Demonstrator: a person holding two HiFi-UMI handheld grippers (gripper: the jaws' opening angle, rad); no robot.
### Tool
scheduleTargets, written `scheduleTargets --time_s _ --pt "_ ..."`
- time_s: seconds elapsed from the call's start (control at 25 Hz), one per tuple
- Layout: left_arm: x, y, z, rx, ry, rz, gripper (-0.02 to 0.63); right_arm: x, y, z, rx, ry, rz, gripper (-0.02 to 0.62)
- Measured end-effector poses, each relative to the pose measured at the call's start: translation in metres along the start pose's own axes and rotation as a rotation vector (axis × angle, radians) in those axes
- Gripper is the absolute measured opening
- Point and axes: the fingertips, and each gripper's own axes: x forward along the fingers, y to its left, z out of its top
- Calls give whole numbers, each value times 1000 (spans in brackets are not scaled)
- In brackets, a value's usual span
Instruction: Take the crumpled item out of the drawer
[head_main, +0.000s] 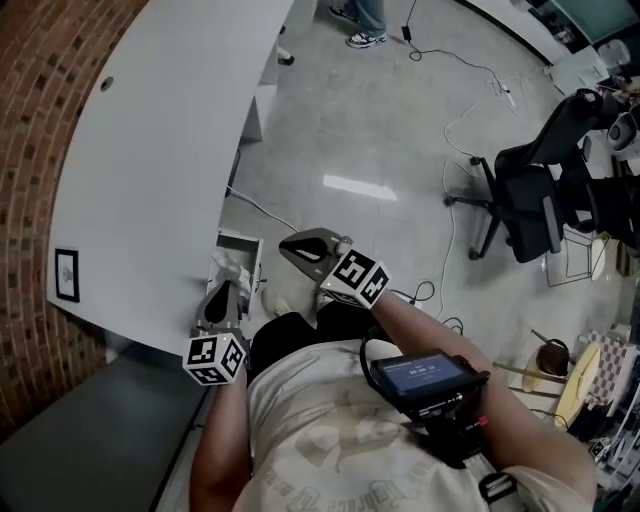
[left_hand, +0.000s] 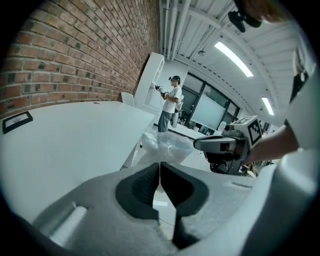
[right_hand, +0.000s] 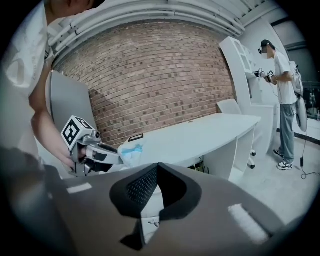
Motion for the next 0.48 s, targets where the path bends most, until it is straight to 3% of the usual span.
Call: scheduleTargets --time_s 0.48 --pt "-32 -24 39 39 -94 -24 12 -29 10 44 -73 -74 8 8"
